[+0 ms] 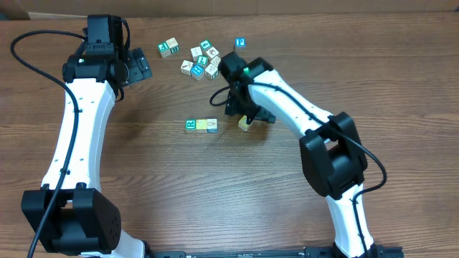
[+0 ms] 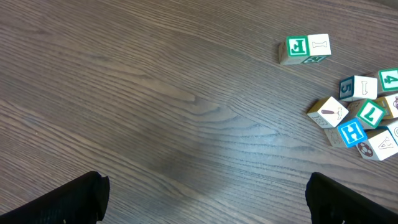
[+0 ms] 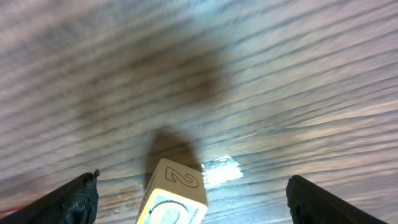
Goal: Form a horizontal line
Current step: 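Carry the 2 block down toward the right end of the row, then set the 2 block down right of the row, open and lift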
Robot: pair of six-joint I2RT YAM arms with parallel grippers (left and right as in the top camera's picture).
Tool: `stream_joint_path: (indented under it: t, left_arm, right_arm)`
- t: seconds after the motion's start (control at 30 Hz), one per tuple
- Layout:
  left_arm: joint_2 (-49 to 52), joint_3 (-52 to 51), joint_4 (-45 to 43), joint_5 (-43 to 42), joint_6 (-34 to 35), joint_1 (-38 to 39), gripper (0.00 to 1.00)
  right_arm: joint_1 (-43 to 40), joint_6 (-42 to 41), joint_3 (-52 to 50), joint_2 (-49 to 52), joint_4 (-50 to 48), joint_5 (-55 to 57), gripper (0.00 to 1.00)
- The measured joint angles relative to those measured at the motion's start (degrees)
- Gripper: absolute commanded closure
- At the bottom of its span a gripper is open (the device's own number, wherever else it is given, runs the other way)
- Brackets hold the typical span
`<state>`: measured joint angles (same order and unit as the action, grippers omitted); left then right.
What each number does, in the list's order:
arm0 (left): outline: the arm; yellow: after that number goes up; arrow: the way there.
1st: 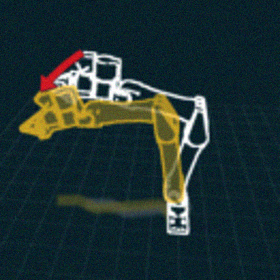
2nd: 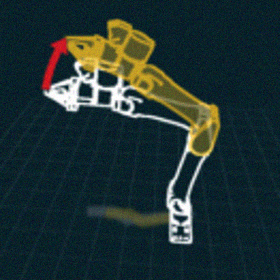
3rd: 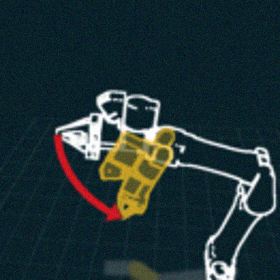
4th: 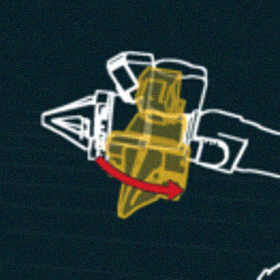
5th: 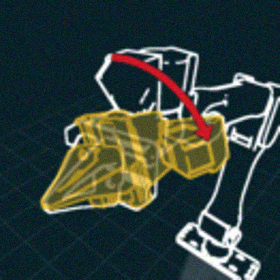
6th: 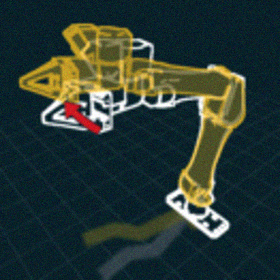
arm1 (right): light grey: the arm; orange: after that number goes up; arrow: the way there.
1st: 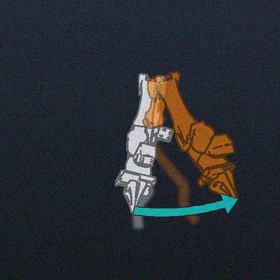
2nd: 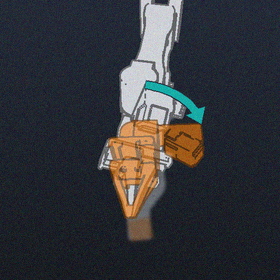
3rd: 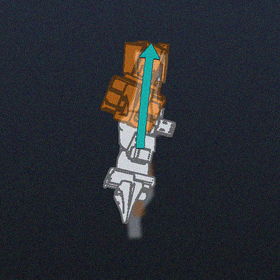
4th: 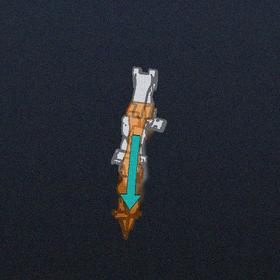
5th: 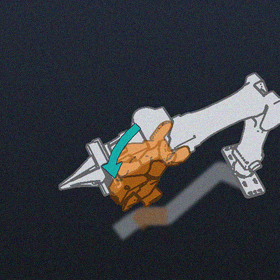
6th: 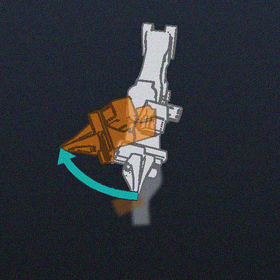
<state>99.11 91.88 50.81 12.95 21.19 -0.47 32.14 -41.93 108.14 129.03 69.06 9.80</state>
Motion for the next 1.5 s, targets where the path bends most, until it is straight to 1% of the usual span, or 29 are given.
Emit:
stream_joint_path:
  t: [0.07, 0.2, 0.6, 1.5]
  left_arm:
    - [0.0, 0.0, 0.02, 0.0, 0.0, 0.0, 0.0]
    - [0.0, 0.0, 0.02, 0.0, -0.02, 0.0, 0.01]
    - [0.0, 0.0, 0.0, 0.0, 0.0, 0.0, 0.0]
    - [0.0, 0.0, 0.0, 0.0, 0.0, 0.0, 0.01]
  right_arm:
    - [-0.68, 0.46, 1.38, -0.68, 1.33, 0.04, 0.05]
    - [-2.05, 1.31, 3.54, -2.25, 3.3, 0.07, 0.0]
    - [-5.07, 1.68, 3.72, -2.56, 5.38, 0.02, 0.0]
    - [-5.16, 1.68, 3.72, -2.56, 3.8, 0.04, 0.0]
